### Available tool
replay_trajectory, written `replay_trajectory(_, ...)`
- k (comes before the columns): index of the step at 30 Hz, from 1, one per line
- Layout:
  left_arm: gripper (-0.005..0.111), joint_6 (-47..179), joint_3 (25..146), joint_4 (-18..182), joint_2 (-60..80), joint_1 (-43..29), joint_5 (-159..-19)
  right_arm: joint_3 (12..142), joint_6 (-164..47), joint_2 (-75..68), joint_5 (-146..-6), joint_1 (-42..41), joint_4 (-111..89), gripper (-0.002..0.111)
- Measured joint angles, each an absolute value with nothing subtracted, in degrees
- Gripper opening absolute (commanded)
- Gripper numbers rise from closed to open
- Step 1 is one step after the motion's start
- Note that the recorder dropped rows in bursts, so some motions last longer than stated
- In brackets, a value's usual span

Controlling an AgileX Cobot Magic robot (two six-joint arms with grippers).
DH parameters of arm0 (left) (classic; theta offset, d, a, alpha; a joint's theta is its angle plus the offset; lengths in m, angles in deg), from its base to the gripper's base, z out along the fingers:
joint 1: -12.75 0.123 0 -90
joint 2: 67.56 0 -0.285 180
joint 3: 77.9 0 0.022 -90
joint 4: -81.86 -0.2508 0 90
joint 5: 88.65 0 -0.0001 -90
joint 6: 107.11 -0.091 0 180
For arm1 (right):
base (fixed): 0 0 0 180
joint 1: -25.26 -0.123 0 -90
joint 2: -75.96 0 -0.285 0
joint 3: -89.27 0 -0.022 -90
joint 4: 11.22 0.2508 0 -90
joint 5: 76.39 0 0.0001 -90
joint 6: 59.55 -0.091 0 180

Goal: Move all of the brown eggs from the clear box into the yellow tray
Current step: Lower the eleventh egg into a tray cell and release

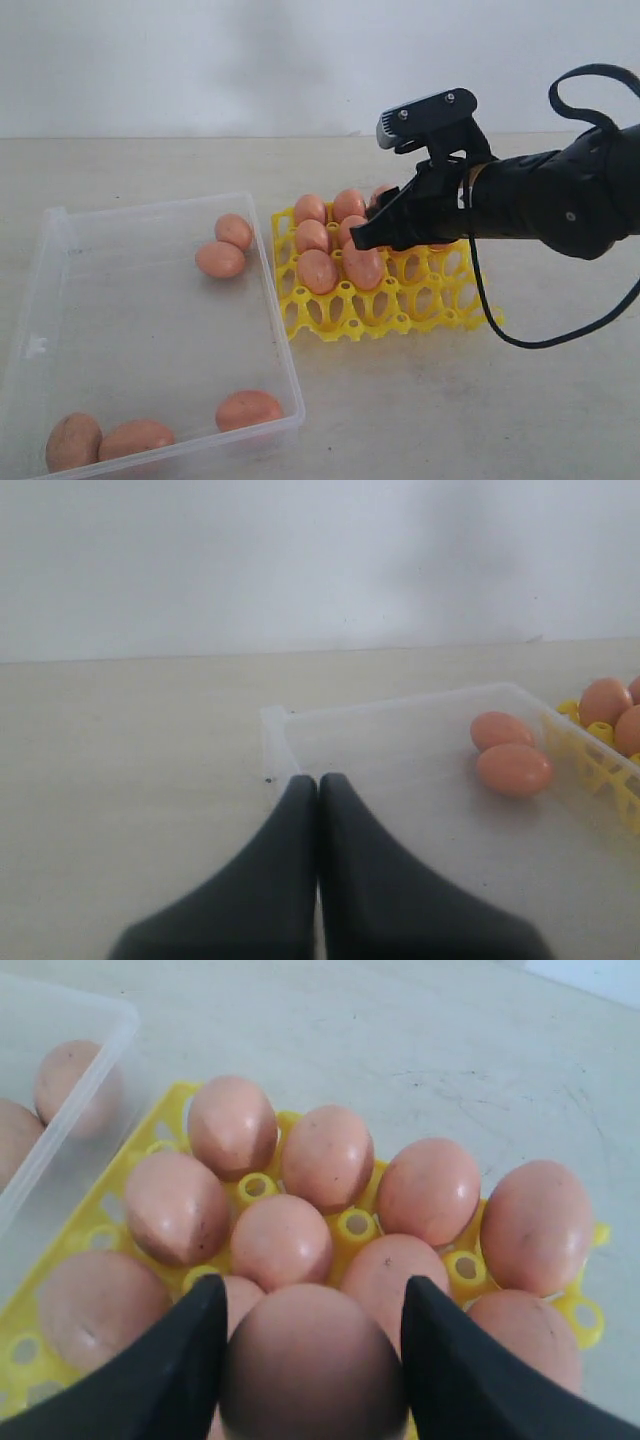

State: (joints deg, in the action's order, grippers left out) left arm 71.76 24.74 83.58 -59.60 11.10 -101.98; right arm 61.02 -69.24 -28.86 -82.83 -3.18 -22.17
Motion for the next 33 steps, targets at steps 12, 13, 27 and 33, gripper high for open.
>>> replay_trajectory(12,-0.004,71.8,24.7,83.6,-59.6,11.1,-102.0,60.9,-69.2,-33.6,-87.2,-3.2,-18.2,0.001)
replay_trajectory(13,-0.004,71.8,24.7,83.6,-59.6,11.1,-102.0,60.9,-69.1,-33.6,-87.4,-3.2,-18.2,0.001)
replay_trajectory(27,-0.004,71.8,24.7,83.6,-59.6,11.1,-102.0,60.8,-67.7,-33.7,-85.7,-3.2,-16.6,0.001)
replay_trajectory(33,-0.004,71.8,24.7,83.6,-59.6,11.1,-102.0,60.8,-67.7,-33.7,-85.3,-3.2,-16.4,0.001)
